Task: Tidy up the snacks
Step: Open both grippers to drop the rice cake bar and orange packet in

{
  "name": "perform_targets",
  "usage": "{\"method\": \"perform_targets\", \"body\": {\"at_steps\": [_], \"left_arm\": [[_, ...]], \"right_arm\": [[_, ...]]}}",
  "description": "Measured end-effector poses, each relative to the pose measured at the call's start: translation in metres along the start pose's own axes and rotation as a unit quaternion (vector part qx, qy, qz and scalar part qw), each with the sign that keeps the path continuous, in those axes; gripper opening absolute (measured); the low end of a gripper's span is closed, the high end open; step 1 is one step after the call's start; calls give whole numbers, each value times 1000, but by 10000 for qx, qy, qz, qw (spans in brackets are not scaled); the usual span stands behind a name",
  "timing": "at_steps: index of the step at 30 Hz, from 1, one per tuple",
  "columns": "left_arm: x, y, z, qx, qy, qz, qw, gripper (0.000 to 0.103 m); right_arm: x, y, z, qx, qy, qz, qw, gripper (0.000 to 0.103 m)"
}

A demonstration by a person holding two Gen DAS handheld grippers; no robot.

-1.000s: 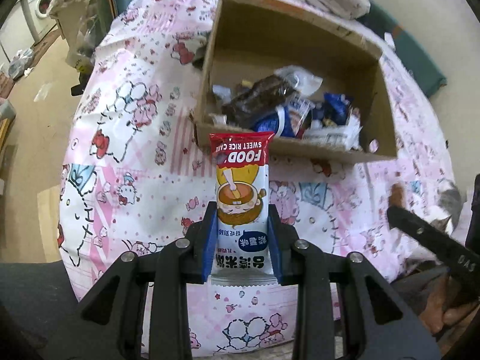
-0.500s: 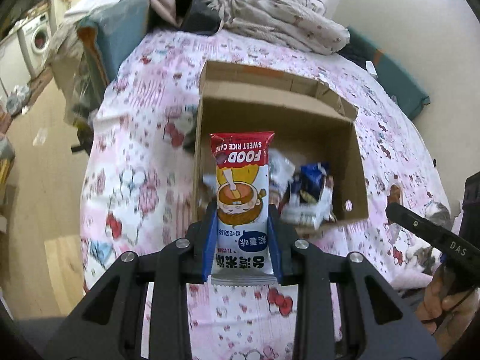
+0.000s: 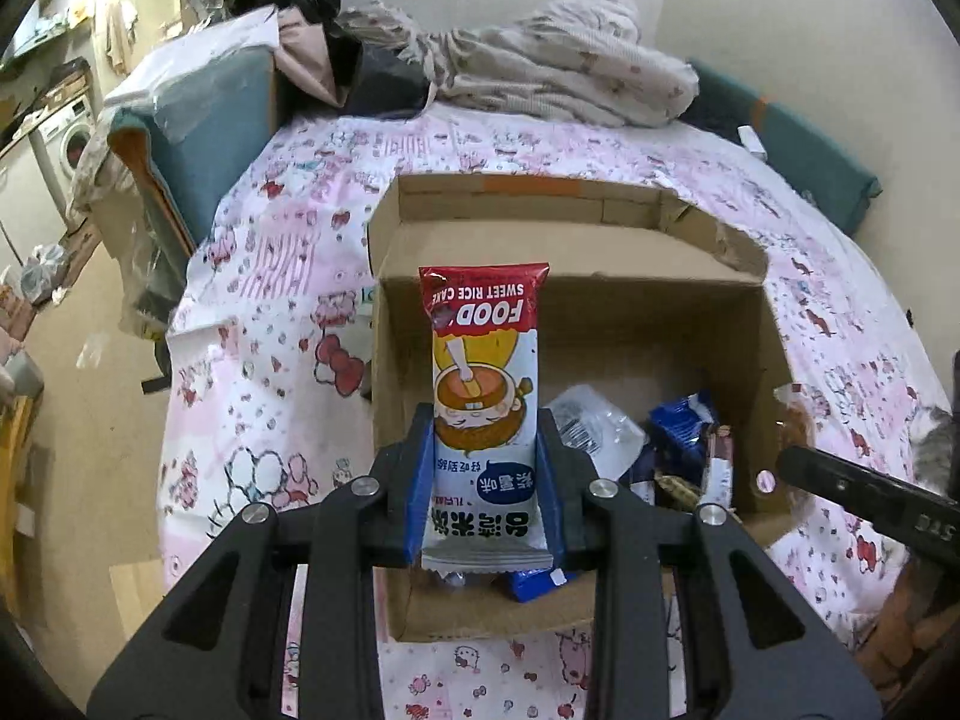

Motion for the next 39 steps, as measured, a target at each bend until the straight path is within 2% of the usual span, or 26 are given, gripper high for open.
{"method": "perform_targets", "body": {"at_steps": [2, 6, 17, 20, 21, 22, 23, 24, 25, 26, 32, 36, 39], "left_arm": [[-3, 0, -7, -71, 114, 74, 9999, 27], [-2, -1, -10, 17, 31, -58, 10000, 27], [-3, 0, -15, 5, 113, -8, 9999, 27], [-4, 0, -14, -8, 166, 23, 9999, 28], [-5, 1, -12, 15, 186, 19, 9998, 33], [-6, 1, -11, 38, 184, 14, 9998, 46], [-6, 2, -8, 74, 164, 4, 9998, 52], [-6, 3, -4, 145, 113, 8, 9998, 68], [-6, 4, -1, 177, 58, 26, 9998, 79], [-6, 4, 2, 165, -3, 50, 9999, 82], [-5, 5, 18, 207, -109, 125, 9996, 83], [-3, 5, 30, -33, -156, 258, 9995, 83], [-3, 6, 38, 182, -200, 197, 9994, 83]], "right_arm": [[-2, -4, -3, -21, 38, -62, 10000, 17], [-1, -8, -10, -26, 71, -229, 9997, 17], [-7, 6, -25, 62, 290, 28, 9996, 21], [-5, 8, -22, 28, 221, 85, 9997, 22], [-4, 9, -22, 34, 205, 98, 9997, 26], [-3, 10, -20, 21, 181, 116, 9998, 28], [-2, 10, -19, -6, 156, 132, 9998, 37], [-1, 10, -17, -23, 112, 126, 9999, 59], [0, 11, -15, -57, 52, 99, 9999, 72], [1, 10, -12, -130, -57, 85, 9999, 90], [11, 17, 5, -405, -373, 298, 9980, 93], [12, 22, 19, -358, -547, 349, 9973, 93], [8, 22, 31, -352, -627, 300, 9970, 93]]}}
Point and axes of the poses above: each gripper's, at about its wrist camera, not at the fingertips, and z roughly against the way its jaws point, y to its left, x to its top, the point moved 6 cm from there along -z, roughly the way its jaws point, and after that the axes turned 9 degrees about z, right-handed, at the moved point
